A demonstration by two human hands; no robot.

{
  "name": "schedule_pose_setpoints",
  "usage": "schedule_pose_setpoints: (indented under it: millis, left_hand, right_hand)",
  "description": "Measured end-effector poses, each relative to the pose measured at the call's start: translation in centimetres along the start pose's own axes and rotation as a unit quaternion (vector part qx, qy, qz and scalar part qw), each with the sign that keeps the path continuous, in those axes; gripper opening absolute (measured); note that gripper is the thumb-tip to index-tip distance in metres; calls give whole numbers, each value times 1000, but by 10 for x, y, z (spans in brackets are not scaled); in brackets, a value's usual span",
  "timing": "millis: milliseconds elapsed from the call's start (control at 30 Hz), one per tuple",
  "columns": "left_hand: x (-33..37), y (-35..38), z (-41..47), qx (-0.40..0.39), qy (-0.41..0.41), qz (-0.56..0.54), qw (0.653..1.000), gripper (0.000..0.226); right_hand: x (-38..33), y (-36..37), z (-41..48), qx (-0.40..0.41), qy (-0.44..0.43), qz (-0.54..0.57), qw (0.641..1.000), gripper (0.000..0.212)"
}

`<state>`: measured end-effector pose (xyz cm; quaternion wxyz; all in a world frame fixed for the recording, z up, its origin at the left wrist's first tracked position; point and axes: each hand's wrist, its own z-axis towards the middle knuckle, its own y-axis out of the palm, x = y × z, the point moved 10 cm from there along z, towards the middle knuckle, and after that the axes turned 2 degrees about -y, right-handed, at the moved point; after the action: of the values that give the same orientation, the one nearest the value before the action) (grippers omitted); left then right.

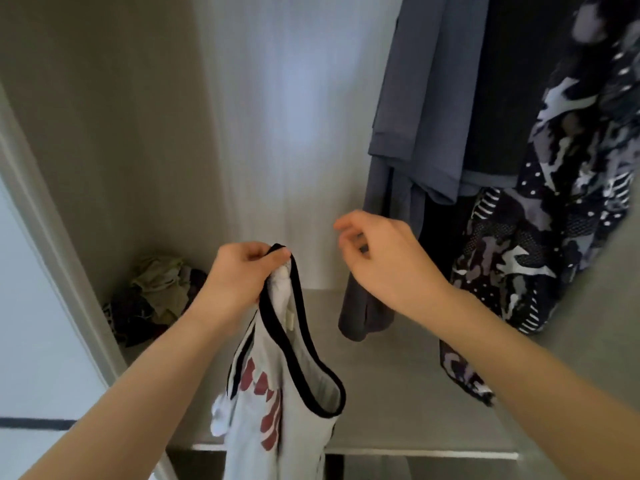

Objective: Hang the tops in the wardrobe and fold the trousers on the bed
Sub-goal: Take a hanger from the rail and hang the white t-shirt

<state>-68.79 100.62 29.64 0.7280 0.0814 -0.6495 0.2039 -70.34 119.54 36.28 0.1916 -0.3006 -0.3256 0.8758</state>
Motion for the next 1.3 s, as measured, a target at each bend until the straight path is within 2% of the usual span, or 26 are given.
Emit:
schedule_pose_setpoints:
  millis: [267, 533, 800, 900, 1067, 1200, 1300]
  left_hand:
    - [87, -21, 51, 23, 84, 33, 996, 44]
    - [171, -30, 87, 39, 157, 39, 986, 46]
    - [246, -29, 123, 45, 201, 44, 977, 42]
    - [266, -23, 133, 35, 210, 43, 976, 27]
    - [286, -18, 149, 28, 219, 36, 975, 23]
    - [297, -17, 160, 21, 223, 26, 974, 23]
    - [305, -21, 169, 23, 225, 22, 974, 20]
  right_hand:
    - [-72, -68, 93, 85, -112, -67, 988, 33]
    - [-95, -132, 163, 148, -134, -169, 965, 35]
    - [-118, -211, 199, 283, -162, -245, 913, 25]
    - [-130, -230, 214, 303, -169, -278, 896, 24]
    - [-157, -267, 231, 354, -163, -313, 866, 28]
    - [-165, -291, 255, 355, -126, -334, 864, 30]
    - [-160, -309, 275, 349, -64, -328, 876, 15]
